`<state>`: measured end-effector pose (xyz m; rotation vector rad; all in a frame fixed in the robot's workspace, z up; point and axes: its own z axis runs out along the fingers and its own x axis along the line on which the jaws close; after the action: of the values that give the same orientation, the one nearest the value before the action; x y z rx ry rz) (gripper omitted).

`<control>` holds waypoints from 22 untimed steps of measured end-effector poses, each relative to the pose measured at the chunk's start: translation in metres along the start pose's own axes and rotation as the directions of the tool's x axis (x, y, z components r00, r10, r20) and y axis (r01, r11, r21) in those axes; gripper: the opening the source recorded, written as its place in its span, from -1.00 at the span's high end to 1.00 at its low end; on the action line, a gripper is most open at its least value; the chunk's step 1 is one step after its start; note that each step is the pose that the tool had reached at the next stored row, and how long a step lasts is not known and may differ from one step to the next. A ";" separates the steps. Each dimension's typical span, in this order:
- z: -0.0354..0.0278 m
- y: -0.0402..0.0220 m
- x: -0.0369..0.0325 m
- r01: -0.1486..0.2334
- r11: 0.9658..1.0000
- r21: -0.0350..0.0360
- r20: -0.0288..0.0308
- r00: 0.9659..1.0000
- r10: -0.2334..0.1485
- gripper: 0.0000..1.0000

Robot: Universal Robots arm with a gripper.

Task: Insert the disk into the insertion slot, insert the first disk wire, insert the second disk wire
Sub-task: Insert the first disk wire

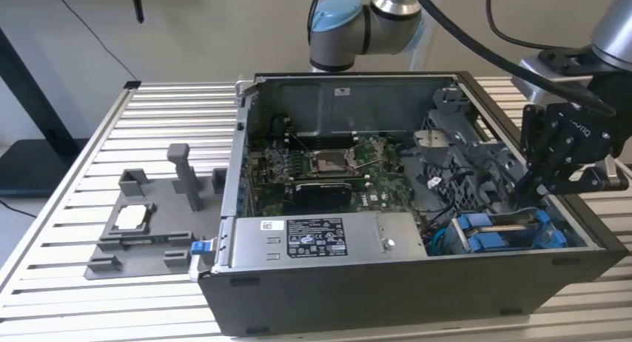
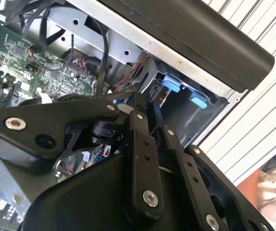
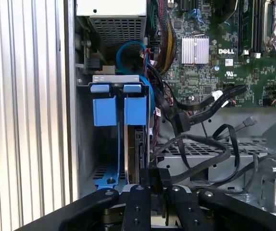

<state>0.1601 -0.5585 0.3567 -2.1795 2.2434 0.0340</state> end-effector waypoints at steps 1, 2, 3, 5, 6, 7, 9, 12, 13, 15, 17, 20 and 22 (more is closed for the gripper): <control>0.0001 -0.0001 0.0004 -0.002 1.000 0.000 0.000 1.000 0.002 0.62; 0.0000 -0.0001 0.0006 -0.002 1.000 0.000 0.000 1.000 0.002 0.62; 0.0000 -0.0001 0.0006 -0.002 1.000 0.000 0.000 1.000 0.002 0.62; 0.0001 -0.0002 0.0008 -0.002 1.000 0.000 0.000 1.000 0.002 0.62; 0.0002 -0.0001 0.0009 -0.003 1.000 0.000 0.000 1.000 0.003 0.62; 0.0006 -0.0002 0.0011 -0.003 1.000 0.000 0.000 1.000 0.003 0.62; 0.0012 -0.0002 0.0015 -0.003 1.000 0.000 0.000 1.000 0.003 0.62; 0.0021 -0.0003 0.0032 -0.003 1.000 0.000 0.000 1.000 0.003 0.62; 0.0024 -0.0003 0.0039 -0.003 1.000 0.000 0.000 1.000 0.003 0.62; 0.0034 -0.0003 0.0047 -0.005 1.000 0.000 0.000 1.000 0.005 0.62; 0.0045 -0.0003 0.0049 -0.007 1.000 0.000 0.000 1.000 0.007 0.62; 0.0060 -0.0003 0.0049 -0.008 1.000 0.000 0.000 1.000 0.008 0.62; 0.0070 -0.0003 0.0050 -0.010 1.000 0.000 0.000 1.000 0.010 0.62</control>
<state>0.1603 -0.5633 0.3496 -2.1689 2.2540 0.0344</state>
